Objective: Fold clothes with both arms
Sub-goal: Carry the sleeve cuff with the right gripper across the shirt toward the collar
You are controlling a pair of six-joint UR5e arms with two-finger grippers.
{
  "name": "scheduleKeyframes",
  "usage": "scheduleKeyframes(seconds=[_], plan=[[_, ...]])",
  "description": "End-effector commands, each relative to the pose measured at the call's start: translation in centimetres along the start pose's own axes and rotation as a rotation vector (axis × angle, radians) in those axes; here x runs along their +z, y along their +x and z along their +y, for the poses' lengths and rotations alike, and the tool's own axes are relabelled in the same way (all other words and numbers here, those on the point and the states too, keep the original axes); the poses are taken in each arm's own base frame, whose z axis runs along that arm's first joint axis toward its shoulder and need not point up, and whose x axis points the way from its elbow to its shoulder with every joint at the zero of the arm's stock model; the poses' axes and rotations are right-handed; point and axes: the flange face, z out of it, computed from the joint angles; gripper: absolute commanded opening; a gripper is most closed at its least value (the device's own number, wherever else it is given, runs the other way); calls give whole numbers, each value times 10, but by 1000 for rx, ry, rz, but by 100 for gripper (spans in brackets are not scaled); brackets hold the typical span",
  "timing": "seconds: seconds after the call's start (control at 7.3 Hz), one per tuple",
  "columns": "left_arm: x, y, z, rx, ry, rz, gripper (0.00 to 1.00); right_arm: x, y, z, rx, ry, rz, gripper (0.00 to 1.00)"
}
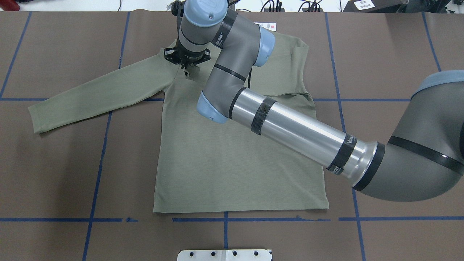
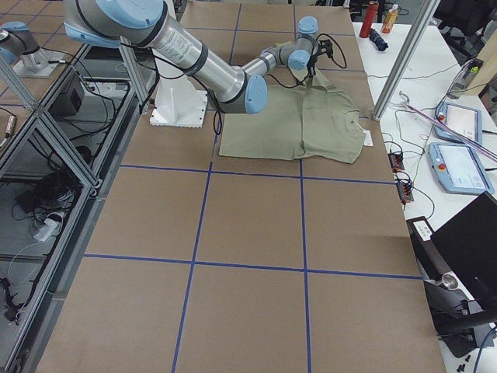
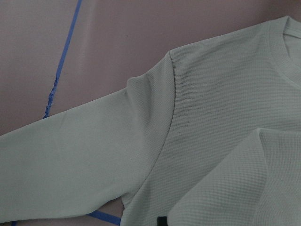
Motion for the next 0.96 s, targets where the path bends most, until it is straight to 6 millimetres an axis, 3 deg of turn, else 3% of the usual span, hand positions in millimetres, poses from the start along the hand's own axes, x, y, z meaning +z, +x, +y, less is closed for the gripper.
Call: scheduleKeyframes(seconds=[0.0,0.14,0.27,0.41,0.82], plan=[[0,0,1,-1,-1,0,100,2,-11,10,-3,15,-43,0],[0,0,1,-1,-1,0,100,2,-12,11,-5,16,-47,0],[-1,0,1,0,0,0,100,7,-31,29,-32,32,-79,41],[-1,0,1,0,0,0,100,19,-46,51,-53,77,-85,99],[6,-5,5,-8,-13,0,100,25,-42,57,-35,78,-69,100]])
